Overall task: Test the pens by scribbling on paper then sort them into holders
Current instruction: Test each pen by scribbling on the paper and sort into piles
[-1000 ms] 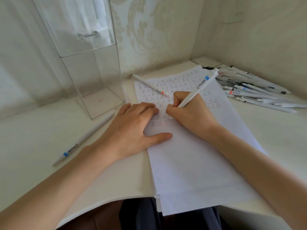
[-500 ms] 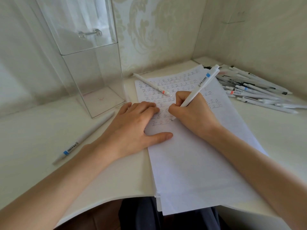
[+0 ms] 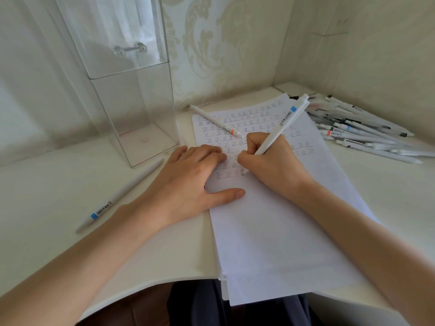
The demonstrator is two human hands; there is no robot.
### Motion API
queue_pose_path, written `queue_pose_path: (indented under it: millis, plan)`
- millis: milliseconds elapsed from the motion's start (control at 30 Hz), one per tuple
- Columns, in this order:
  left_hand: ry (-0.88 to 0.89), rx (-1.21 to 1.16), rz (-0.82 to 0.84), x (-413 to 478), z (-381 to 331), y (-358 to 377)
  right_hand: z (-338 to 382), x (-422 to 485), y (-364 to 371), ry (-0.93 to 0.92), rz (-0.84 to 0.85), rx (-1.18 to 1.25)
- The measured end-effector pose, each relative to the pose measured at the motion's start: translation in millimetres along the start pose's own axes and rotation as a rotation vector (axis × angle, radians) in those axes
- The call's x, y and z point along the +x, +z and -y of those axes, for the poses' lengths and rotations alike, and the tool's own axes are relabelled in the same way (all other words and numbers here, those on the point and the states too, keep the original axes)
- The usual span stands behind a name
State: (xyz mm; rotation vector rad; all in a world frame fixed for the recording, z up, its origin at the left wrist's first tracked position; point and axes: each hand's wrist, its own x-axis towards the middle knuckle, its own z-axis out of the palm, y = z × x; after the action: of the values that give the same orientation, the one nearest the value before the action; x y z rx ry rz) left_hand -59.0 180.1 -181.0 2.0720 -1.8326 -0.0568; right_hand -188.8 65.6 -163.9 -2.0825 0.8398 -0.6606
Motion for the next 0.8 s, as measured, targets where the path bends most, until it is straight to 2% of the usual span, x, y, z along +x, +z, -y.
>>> queue_pose_path:
  millis: [333, 500, 600, 667, 800]
  plan:
    - [-0.008, -0.01, -0.003, 0, 1, 0, 1, -3, 1, 0.014, -0.02, -0.073]
    - [-0.008, -0.004, 0.007, 0, 0, -1, 1, -4, -8, 0.009, -0.075, 0.105]
    - [-0.014, -0.005, 0.004, 0, 0, -1, -5, -1, -17, 0.0, -0.119, 0.099]
    - [-0.011, -0.016, -0.002, 0, 0, -1, -8, 2, -21, 0.026, -0.117, 0.203]
    - [0.018, -0.035, -0.024, 0, 3, 1, -6, 7, -26, 0.14, -0.045, 0.647]
